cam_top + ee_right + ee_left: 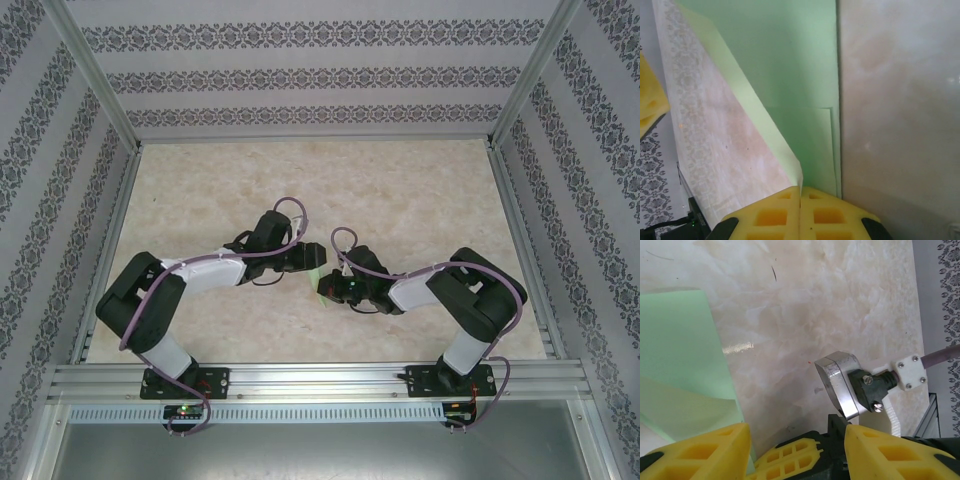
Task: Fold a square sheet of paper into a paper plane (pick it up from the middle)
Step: Fold the wing for the fifth time at the center of the table.
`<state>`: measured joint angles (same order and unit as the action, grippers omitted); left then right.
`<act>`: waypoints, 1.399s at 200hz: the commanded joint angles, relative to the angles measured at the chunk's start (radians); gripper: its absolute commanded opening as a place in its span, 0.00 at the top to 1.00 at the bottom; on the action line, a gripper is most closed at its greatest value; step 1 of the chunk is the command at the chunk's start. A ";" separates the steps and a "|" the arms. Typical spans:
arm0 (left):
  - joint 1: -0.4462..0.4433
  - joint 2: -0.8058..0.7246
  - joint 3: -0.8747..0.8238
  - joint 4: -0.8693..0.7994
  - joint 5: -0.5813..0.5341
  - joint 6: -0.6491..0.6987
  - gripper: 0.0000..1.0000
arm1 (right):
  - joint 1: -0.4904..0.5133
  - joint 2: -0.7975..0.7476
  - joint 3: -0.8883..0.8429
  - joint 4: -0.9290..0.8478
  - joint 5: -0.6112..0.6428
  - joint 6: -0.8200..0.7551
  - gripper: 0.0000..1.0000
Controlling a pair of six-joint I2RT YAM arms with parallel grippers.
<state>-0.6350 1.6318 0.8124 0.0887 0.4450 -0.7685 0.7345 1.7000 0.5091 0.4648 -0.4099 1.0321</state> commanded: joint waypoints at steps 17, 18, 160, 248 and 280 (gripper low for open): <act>0.010 0.043 -0.005 0.074 0.038 0.000 0.47 | -0.020 0.009 0.017 -0.017 -0.026 0.029 1.00; 0.010 0.044 -0.005 0.074 0.040 0.001 0.47 | -0.020 0.008 0.017 -0.017 -0.026 0.030 1.00; 0.010 0.155 0.002 0.132 0.028 0.025 0.46 | -0.028 0.014 0.027 -0.035 -0.031 0.049 1.00; 0.011 0.043 -0.034 0.197 0.045 0.015 0.43 | -0.027 0.002 -0.005 0.003 -0.020 0.069 1.00; 0.013 -0.058 -0.084 0.167 -0.039 0.014 0.41 | -0.035 0.009 -0.041 0.108 -0.019 0.136 1.00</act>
<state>-0.6304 1.6508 0.7650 0.2207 0.4709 -0.7666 0.7158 1.7065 0.5030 0.4789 -0.4393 1.1072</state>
